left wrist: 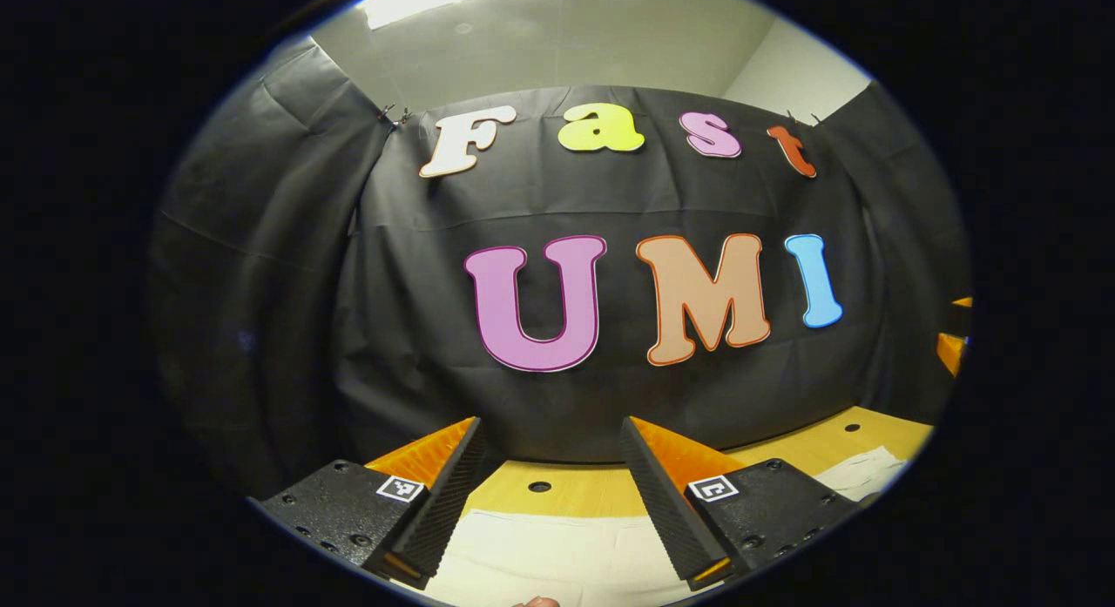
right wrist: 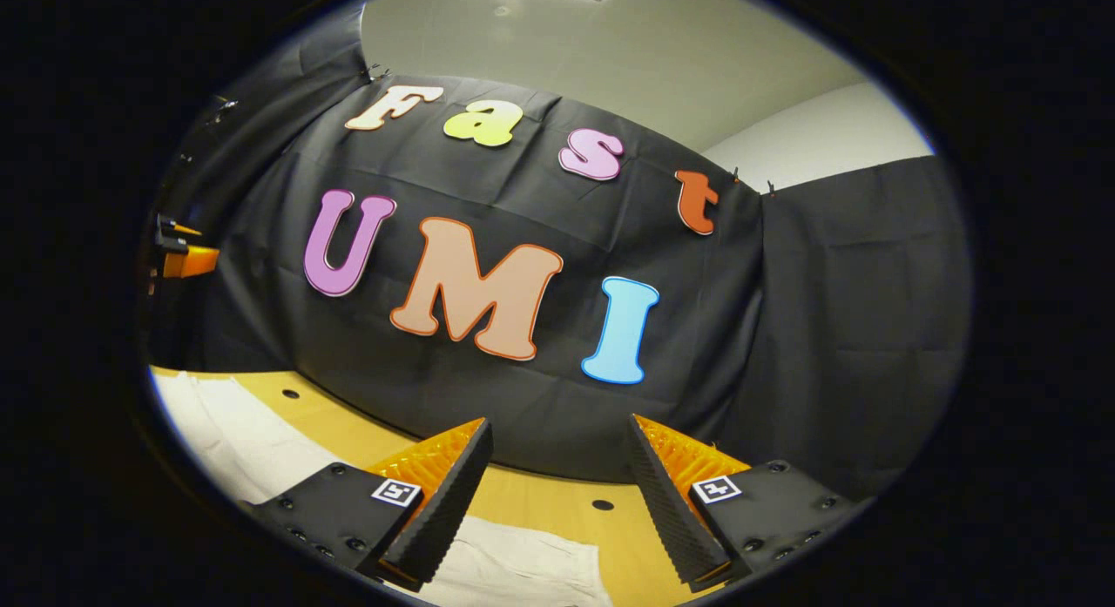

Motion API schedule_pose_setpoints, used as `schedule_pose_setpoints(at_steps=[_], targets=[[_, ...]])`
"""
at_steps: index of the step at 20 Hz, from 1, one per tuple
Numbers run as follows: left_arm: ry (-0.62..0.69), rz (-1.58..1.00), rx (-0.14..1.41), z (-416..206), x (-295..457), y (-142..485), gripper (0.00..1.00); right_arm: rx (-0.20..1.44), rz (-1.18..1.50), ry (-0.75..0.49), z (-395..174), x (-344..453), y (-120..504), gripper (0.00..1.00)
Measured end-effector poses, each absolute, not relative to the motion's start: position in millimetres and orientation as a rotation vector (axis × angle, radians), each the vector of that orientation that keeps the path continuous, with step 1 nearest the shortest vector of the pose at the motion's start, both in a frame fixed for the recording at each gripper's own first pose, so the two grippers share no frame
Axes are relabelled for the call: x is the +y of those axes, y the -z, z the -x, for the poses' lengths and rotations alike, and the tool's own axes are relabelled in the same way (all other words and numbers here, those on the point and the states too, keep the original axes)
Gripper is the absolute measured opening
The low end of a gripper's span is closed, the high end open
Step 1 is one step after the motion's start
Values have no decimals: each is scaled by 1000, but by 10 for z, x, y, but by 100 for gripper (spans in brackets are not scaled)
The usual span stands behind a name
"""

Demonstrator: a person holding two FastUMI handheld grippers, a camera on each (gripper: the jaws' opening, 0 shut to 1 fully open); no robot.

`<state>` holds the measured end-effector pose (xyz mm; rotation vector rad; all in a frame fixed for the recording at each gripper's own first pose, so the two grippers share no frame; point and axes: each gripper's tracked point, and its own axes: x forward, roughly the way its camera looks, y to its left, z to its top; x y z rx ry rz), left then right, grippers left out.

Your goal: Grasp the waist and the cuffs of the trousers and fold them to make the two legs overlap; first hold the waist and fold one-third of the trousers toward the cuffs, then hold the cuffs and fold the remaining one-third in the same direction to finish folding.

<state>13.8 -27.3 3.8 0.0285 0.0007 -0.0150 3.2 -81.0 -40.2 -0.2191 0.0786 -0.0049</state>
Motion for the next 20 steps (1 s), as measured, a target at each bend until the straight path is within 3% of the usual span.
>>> schedule_pose_setpoints(at_steps=[9, 20], targets=[[7, -33, 15, -166, -383, 36, 94, 176, 466, -32, 364, -1308, 853, 99], [2, -50, 40, -185, -490, 192, 94, 373, 740, -300, 978, -1234, 1932, 97]])
